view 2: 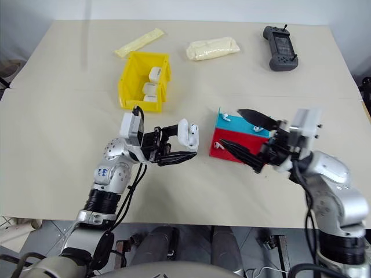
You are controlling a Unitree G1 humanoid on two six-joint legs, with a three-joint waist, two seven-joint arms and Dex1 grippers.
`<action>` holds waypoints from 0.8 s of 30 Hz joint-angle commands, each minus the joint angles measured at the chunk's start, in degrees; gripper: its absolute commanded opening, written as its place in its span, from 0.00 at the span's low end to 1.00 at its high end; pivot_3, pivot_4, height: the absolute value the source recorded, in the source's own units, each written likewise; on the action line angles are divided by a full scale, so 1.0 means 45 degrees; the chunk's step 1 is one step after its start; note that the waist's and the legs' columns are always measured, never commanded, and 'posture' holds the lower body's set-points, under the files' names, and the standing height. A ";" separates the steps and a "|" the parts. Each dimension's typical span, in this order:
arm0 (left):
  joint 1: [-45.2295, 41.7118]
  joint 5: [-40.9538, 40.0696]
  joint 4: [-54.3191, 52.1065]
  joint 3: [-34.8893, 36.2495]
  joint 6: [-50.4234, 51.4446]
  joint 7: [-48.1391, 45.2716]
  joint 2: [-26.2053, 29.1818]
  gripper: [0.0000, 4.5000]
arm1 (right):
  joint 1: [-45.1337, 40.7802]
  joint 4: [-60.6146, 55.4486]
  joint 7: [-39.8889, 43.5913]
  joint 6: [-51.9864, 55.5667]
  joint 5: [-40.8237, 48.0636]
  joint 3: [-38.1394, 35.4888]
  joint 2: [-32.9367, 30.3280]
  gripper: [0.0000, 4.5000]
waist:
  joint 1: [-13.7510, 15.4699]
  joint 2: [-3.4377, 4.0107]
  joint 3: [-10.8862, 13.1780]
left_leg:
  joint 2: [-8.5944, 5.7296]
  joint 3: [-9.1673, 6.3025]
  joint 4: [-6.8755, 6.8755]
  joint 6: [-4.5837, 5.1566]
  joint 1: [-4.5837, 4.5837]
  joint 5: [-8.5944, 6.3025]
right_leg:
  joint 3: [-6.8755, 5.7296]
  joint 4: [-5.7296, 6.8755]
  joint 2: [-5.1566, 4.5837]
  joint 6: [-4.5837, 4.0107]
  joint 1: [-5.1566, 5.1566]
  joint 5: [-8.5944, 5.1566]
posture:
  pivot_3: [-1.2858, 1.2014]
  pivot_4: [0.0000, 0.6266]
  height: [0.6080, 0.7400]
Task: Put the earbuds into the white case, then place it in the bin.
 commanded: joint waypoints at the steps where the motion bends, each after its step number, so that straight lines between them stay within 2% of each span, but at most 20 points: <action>1: 0.0167 0.0013 -0.0481 0.0120 -0.0267 0.0103 0.0073 0.62 | 0.0869 0.0749 0.0956 -0.1243 -0.0608 -0.1119 -0.0341 0.99 | 0.0044 0.0000 0.0000 | -0.0001 0.0004 0.0001 0.0001 0.0005 0.0000 | 0.0003 0.0001 0.0000 0.0000 0.0002 0.0000 | 0.52 0.24 1.00; 5: 0.0415 0.0010 -0.0657 0.0304 -0.0383 0.0304 0.0277 0.62 | 0.2194 0.2650 0.2237 -0.3245 -0.1752 -0.2017 -0.0651 0.99 | 0.0181 0.0000 0.0000 | 0.0002 0.0025 -0.0001 0.0007 0.0021 -0.0004 | 0.0025 0.0002 0.0010 0.0000 0.0007 0.0000 | 0.52 0.24 1.00; 10: 0.0437 0.0031 -0.0466 0.0426 -0.0550 0.0370 0.0427 0.62 | 0.1834 0.5653 0.2888 -0.6070 -0.2937 -0.2503 -0.0787 0.99 | 0.0188 0.0000 0.0000 | 0.0007 0.0055 0.0001 0.0012 0.0052 -0.0004 | 0.0066 0.0003 0.0022 0.0012 0.0019 0.0006 | 0.52 0.24 1.00; 19: 0.0312 0.0116 -0.0430 0.0327 -0.0840 0.0654 0.0226 0.62 | -0.0733 0.7580 0.4047 -0.5713 -0.3422 -0.0836 -0.1915 0.99 | 0.0153 0.0002 0.0000 | 0.0019 0.0066 0.0000 0.0010 0.0052 -0.0003 | 0.0077 0.0002 0.0030 0.0012 0.0010 0.0006 | 0.52 0.24 1.00; 24: 0.0265 0.0153 -0.0442 0.0414 -0.0951 0.0937 0.0146 0.62 | -0.3598 0.7564 0.3152 -0.2590 -0.5130 0.1557 -0.3439 0.99 | 0.0154 0.0007 0.0000 | 0.0016 0.0065 0.0008 0.0009 0.0046 -0.0003 | 0.0078 0.0004 0.0020 0.0011 0.0001 0.0006 | 0.52 0.24 1.00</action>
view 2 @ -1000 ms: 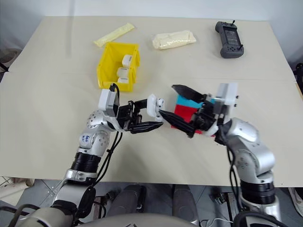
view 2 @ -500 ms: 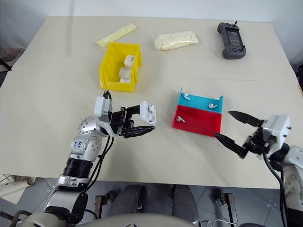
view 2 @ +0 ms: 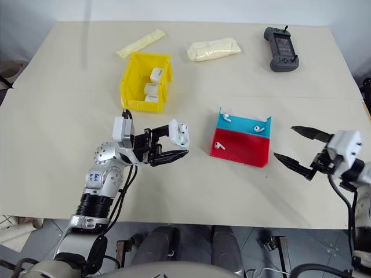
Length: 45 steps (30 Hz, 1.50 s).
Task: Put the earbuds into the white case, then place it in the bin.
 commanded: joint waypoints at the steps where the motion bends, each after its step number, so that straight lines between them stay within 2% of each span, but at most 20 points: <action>1: -0.0101 0.0021 -0.0410 0.0047 -0.0256 0.0166 -0.0066 0.62 | -0.2091 -0.0032 -0.0491 0.2104 -0.1026 0.1327 -0.0940 0.99 | 0.0003 0.0004 0.0001 | 0.0001 -0.0003 -0.0004 -0.0002 -0.0005 0.0001 | -0.0001 -0.0001 0.0000 0.0000 -0.0008 0.0000 | 0.52 0.24 1.00; 3: -0.0073 0.0039 -0.0414 0.0057 -0.0324 0.0221 -0.0082 0.62 | -0.3749 0.0581 -0.0458 0.2901 -0.1506 0.2154 -0.1039 0.99 | -0.0031 0.0004 0.0001 | 0.0005 -0.0003 -0.0004 -0.0006 -0.0010 0.0001 | 0.0000 -0.0004 0.0005 0.0000 -0.0016 0.0000 | 0.52 0.24 1.00; 5: -0.0061 0.0061 -0.0395 0.0064 -0.0390 0.0248 -0.0093 0.62 | -0.5193 0.1476 -0.0488 0.3033 -0.2838 0.3356 -0.1192 0.99 | -0.0036 0.0004 0.0001 | 0.0009 -0.0007 -0.0006 -0.0009 -0.0011 0.0000 | -0.0005 -0.0013 0.0007 -0.0001 -0.0014 0.0000 | 0.52 0.24 1.00; 8: -0.0033 0.0088 -0.0403 0.0072 -0.0477 0.0359 -0.0147 0.62 | -0.7123 0.3140 0.0174 0.1723 -0.4693 0.5134 -0.1056 0.99 | 0.0019 0.0004 0.0001 | 0.0004 -0.0010 -0.0008 -0.0009 -0.0021 0.0000 | -0.0011 -0.0017 0.0001 -0.0001 -0.0021 0.0000 | 0.52 0.24 1.00; 11: 0.0088 0.0109 -0.0564 0.0012 -0.0508 0.0480 -0.0236 0.62 | -0.8913 0.5182 -0.0145 0.0743 -0.6715 0.6736 -0.0636 0.99 | -0.0003 0.0004 0.0001 | -0.0019 -0.0003 -0.0006 -0.0008 -0.0034 0.0000 | -0.0008 -0.0017 -0.0020 -0.0001 -0.0036 0.0000 | 0.52 0.24 1.00; 16: 0.0545 0.0118 -0.0988 -0.0144 -0.0527 0.0669 -0.0391 0.62 | -1.0674 0.7881 0.0244 -0.1237 -0.8438 0.8295 0.0232 0.99 | -0.0110 0.0005 0.0001 | -0.0018 -0.0005 -0.0015 -0.0009 -0.0045 0.0000 | -0.0017 -0.0017 -0.0022 -0.0001 -0.0050 0.0000 | 0.52 0.24 1.00; 22: 0.0742 0.0094 -0.1183 -0.0212 -0.0507 0.0888 -0.0469 0.62 | -1.1807 0.9713 0.0821 -0.2666 -0.9111 0.8752 0.0905 0.99 | -0.0283 0.0005 0.0001 | -0.0018 -0.0015 -0.0008 -0.0009 -0.0047 0.0000 | -0.0028 -0.0012 -0.0024 -0.0001 -0.0048 0.0000 | 0.52 0.24 1.00; 26: 0.0736 0.0033 -0.1173 -0.0169 -0.0514 0.0977 -0.0472 0.62 | -1.2469 1.0387 0.1902 -0.3217 -0.9525 0.9109 0.1181 0.99 | -0.0356 0.0007 0.0002 | -0.0013 -0.0013 -0.0009 -0.0010 -0.0047 0.0001 | -0.0027 -0.0010 -0.0020 -0.0001 -0.0050 0.0000 | 0.52 0.24 1.00; 36: 0.0660 0.0057 -0.1063 -0.0166 -0.0591 0.1016 -0.0593 0.62 | -1.3847 1.1589 0.2718 -0.2549 -1.1101 1.0004 0.1891 0.99 | -0.0465 0.0011 0.0003 | -0.0009 -0.0019 -0.0009 -0.0014 -0.0048 0.0002 | -0.0032 -0.0004 -0.0018 -0.0002 -0.0055 -0.0001 | 0.52 0.24 1.00; 40: 0.0683 0.0071 -0.1077 -0.0170 -0.0603 0.1038 -0.0635 0.62 | -1.3927 1.1691 0.3014 -0.2248 -1.1424 1.0238 0.2169 0.80 | -0.0510 0.0011 0.0003 | -0.0013 -0.0019 -0.0008 -0.0014 -0.0048 0.0002 | -0.0033 0.0000 -0.0022 -0.0001 -0.0054 -0.0001 | 0.52 0.24 1.00; 45: 0.0706 0.0055 -0.1142 -0.0160 -0.0589 0.1101 -0.0629 0.62 | -1.3831 1.1793 0.3071 -0.2317 -1.1723 1.0350 0.2320 0.44 | -0.0602 0.0012 0.0003 | -0.0012 -0.0021 -0.0009 -0.0015 -0.0048 0.0002 | -0.0035 0.0033 -0.0022 -0.0001 -0.0055 -0.0001 | 0.52 0.24 1.00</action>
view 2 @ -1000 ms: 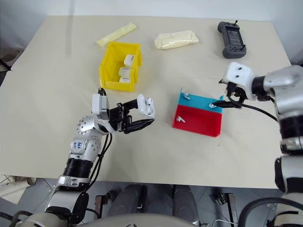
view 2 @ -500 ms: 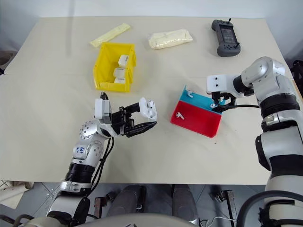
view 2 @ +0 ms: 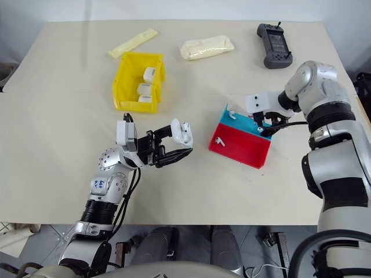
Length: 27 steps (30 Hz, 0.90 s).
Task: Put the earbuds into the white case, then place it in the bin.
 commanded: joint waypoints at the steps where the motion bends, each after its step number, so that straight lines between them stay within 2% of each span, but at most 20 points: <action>1: 0.0002 -0.0123 -0.0578 0.0040 -0.0194 0.0059 -0.0021 0.62 | -0.0261 0.0043 0.0064 -0.0031 -0.0296 0.0093 0.0039 0.39 | -0.0020 0.0001 0.0000 | 0.0000 0.0000 0.0000 0.0000 0.0000 0.0000 | 0.0001 0.0015 0.0000 0.0000 0.0000 0.0000 | 0.52 0.24 1.00; 13: 0.0242 -0.0103 -0.0978 -0.0007 -0.0123 0.0330 -0.0012 0.62 | -0.0242 0.0273 -0.0017 -0.0347 -0.0721 0.0099 0.0261 0.39 | -0.0032 0.0003 -0.0002 | 0.0002 0.0000 0.0008 -0.0002 0.0002 -0.0001 | -0.0002 0.0028 0.0000 0.0000 0.0001 0.0000 | 0.52 0.24 1.00; 16: 0.0308 -0.0115 -0.1059 -0.0008 -0.0108 0.0367 0.0024 0.62 | -0.0181 0.0271 -0.0157 -0.0366 -0.0707 0.0016 0.0276 0.27 | -0.0031 0.0003 -0.0002 | 0.0002 -0.0001 0.0009 -0.0002 0.0001 -0.0001 | -0.0003 0.0027 0.0000 0.0000 0.0002 0.0000 | 0.52 0.24 1.00; 18: 0.0315 -0.0115 -0.1085 0.0004 -0.0102 0.0401 0.0036 0.62 | -0.0143 0.0254 -0.0173 -0.0354 -0.0690 -0.0036 0.0279 0.15 | -0.0030 0.0003 -0.0002 | 0.0001 -0.0001 0.0013 -0.0002 0.0002 -0.0001 | -0.0002 0.0027 -0.0001 0.0000 0.0004 0.0000 | 0.52 0.24 1.00; 27: 0.0342 -0.0127 -0.1190 -0.0033 -0.0031 0.0490 0.0063 0.62 | -0.0098 -0.0021 -0.0132 -0.0267 -0.0311 -0.0456 0.0157 0.15 | -0.0032 0.0003 -0.0002 | 0.0001 -0.0001 0.0013 -0.0003 0.0002 -0.0001 | -0.0002 0.0028 -0.0001 -0.0001 0.0003 0.0000 | 0.52 0.24 1.00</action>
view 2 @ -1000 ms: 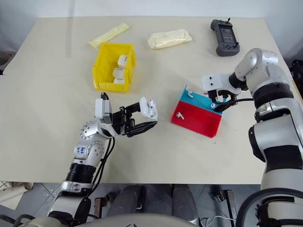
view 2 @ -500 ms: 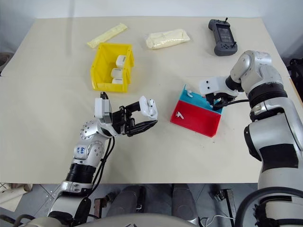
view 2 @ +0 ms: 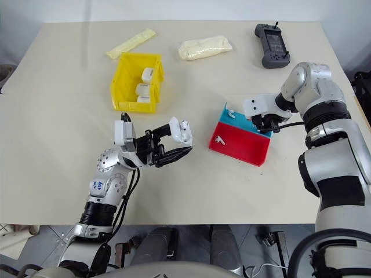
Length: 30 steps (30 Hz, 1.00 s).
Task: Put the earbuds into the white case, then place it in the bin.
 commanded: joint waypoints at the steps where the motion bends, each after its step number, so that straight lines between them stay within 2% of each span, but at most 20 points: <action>1: 0.0105 -0.0137 -0.0632 -0.0035 -0.0019 0.0051 0.0045 0.62 | 0.0008 -0.0276 -0.0104 0.0062 0.0475 -0.0529 -0.0157 0.15 | 0.0000 0.0000 0.0000 | 0.0000 0.0001 0.0000 0.0000 0.0000 0.0000 | 0.0000 0.0001 0.0000 0.0000 0.0000 0.0000 | 0.52 0.24 1.00; 6: -0.0029 -0.0191 -0.0573 -0.0011 0.0131 -0.0039 0.0079 0.62 | -0.0392 -0.0789 0.0233 0.1110 0.1652 -0.1779 -0.0655 0.15 | 0.0023 0.0007 0.0004 | -0.0001 0.0001 -0.0004 0.0000 -0.0001 0.0000 | 0.0002 0.0004 -0.0002 0.0000 -0.0004 0.0000 | 0.52 0.24 1.00; 11: -0.0166 -0.0254 -0.0474 -0.0020 0.0304 -0.0199 0.0095 0.62 | -0.0133 -0.2513 0.1564 0.2764 0.2883 -0.2714 -0.1370 0.15 | 0.0035 0.0007 0.0005 | -0.0009 -0.0002 -0.0008 0.0000 -0.0004 0.0000 | -0.0003 0.0000 -0.0011 0.0000 -0.0003 0.0000 | 0.52 0.24 1.00; 14: -0.0360 -0.0288 -0.0308 0.0002 0.0409 -0.0161 -0.0027 0.62 | 0.0724 -0.4813 0.1729 0.6139 0.4907 -0.4059 -0.1319 0.15 | 0.0047 0.0007 0.0005 | -0.0005 -0.0002 -0.0012 0.0000 -0.0004 0.0000 | -0.0002 -0.0002 -0.0009 0.0000 -0.0002 0.0000 | 0.52 0.24 1.00; 18: -0.0469 -0.0438 -0.0263 0.0048 0.0688 -0.0392 0.0029 0.62 | 0.2349 -0.8088 0.0772 1.0334 0.7183 -0.5688 -0.1064 0.15 | 0.0075 0.0007 0.0005 | -0.0002 -0.0007 -0.0007 0.0000 -0.0008 0.0000 | -0.0005 0.0005 -0.0009 0.0000 -0.0002 0.0000 | 0.52 0.24 1.00; 22: -0.0753 -0.0482 -0.0121 0.0046 0.0955 -0.0669 0.0113 0.62 | 0.5896 -1.2608 -0.1026 1.4663 0.9835 -0.8101 -0.0407 0.15 | 0.0265 0.0007 0.0005 | -0.0004 -0.0033 -0.0005 0.0000 -0.0018 -0.0001 | -0.0031 0.0004 -0.0020 -0.0002 0.0002 0.0001 | 0.52 0.24 1.00; 23: -0.0871 -0.0540 -0.0028 0.0082 0.1044 -0.0742 0.0111 0.62 | 0.6552 -1.3675 -0.1664 1.5521 1.0628 -0.8971 0.0163 0.15 | 0.0329 0.0007 0.0005 | 0.0000 -0.0046 0.0008 -0.0002 -0.0021 -0.0002 | -0.0060 0.0008 -0.0022 -0.0005 0.0007 0.0003 | 0.52 0.24 1.00; 28: -0.1189 -0.0734 0.0551 0.0206 0.1569 -0.0828 0.0065 0.62 | 0.8674 -1.7430 -0.4039 1.7482 1.4360 -1.2313 0.2826 0.15 | 0.0380 0.0009 0.0004 | -0.0039 -0.0040 0.0016 0.0005 -0.0029 0.0004 | -0.0079 0.0017 -0.0086 -0.0005 -0.0012 0.0003 | 0.52 0.24 1.00; 30: -0.1286 -0.0579 0.0743 0.0122 0.1490 -0.0984 0.0029 0.62 | 0.9535 -1.8702 -0.4675 1.8070 1.5587 -1.2729 0.3482 0.15 | 0.0390 0.0012 0.0002 | -0.0039 -0.0059 0.0011 0.0005 -0.0025 0.0004 | -0.0122 0.0021 -0.0087 -0.0005 0.0004 0.0003 | 0.52 0.24 1.00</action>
